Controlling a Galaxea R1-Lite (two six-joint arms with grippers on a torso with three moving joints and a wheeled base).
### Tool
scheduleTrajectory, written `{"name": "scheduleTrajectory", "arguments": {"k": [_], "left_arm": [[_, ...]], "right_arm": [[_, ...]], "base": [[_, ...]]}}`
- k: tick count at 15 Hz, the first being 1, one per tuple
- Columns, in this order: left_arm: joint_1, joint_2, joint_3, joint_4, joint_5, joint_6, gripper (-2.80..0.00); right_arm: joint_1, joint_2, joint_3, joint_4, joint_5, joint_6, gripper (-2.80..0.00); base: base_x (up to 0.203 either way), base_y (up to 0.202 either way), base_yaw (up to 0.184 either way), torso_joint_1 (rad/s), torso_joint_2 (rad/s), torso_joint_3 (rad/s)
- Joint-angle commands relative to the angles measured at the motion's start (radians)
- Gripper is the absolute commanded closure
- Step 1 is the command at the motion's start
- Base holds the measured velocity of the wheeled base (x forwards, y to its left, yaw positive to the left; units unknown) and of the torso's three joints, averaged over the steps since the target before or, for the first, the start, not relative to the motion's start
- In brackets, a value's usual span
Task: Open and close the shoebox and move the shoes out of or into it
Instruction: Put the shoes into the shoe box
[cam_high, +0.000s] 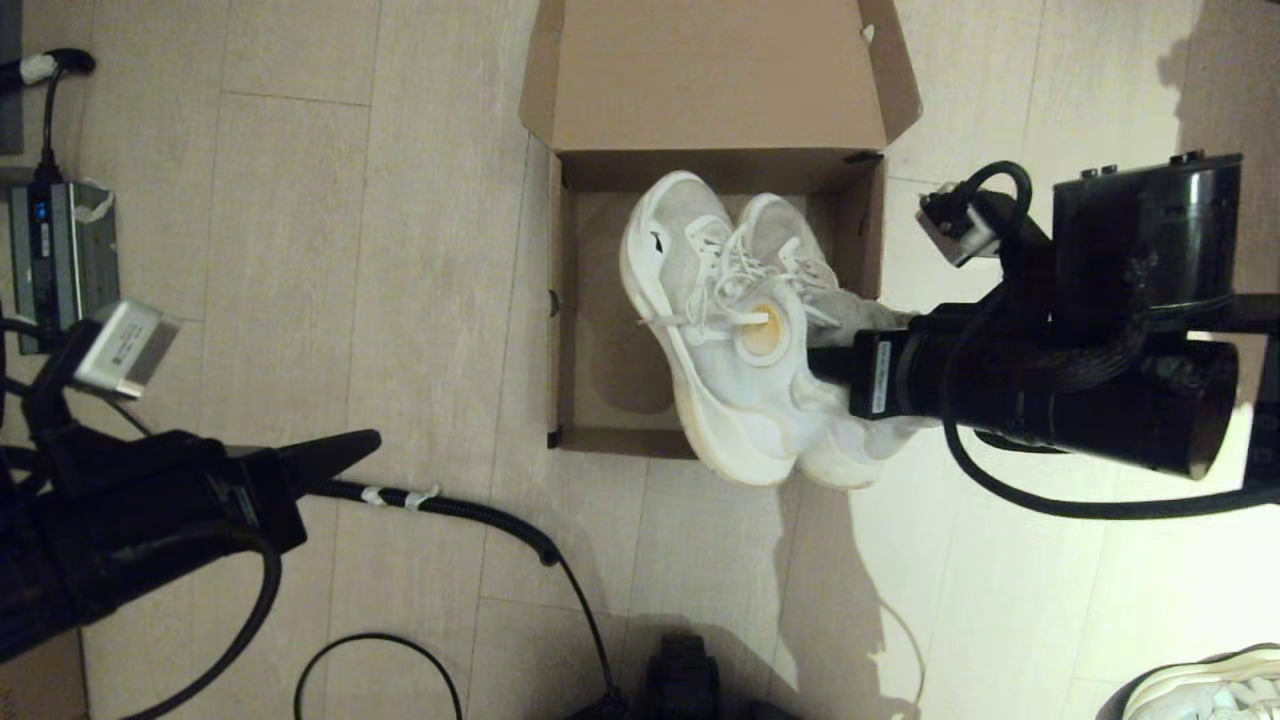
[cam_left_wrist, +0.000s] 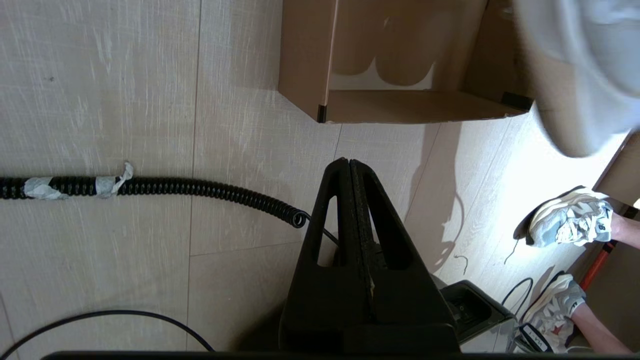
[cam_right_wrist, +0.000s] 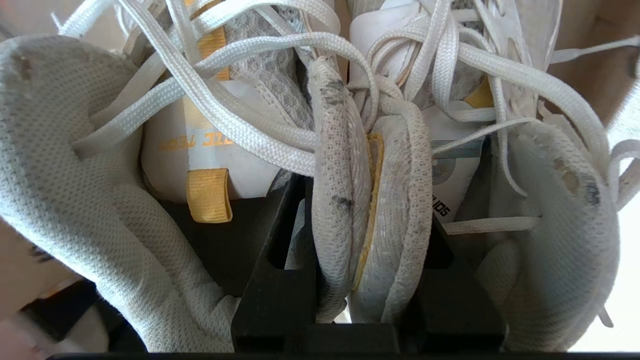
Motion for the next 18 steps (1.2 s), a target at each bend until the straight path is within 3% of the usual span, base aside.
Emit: {"name": "scheduleTrajectory", "arguments": {"k": [1,6,18], "left_arm": [[0.001,-0.014,0.005,-0.003,-0.001,-0.001,0.0],[0.006,-0.028,0.043,-0.004,-0.002,-0.001,0.0],[0.007,-0.017,0.083,-0.012,-0.004,-0.004,0.0]], "right_arm": [[0.0,0.077,-0.001,-0.025,-0.008,-0.003,0.0],[0.0,0.21,-0.029,-0.198,-0.039,-0.089,0.0],[-0.027,0.296,-0.148,-0.207,-0.045,-0.113,0.0]], "base": [[0.0,0.0,0.0,0.0,0.0,0.0],[0.0,0.0,0.0,0.0,0.0,0.0],[0.0,0.0,0.0,0.0,0.0,0.0]]}}
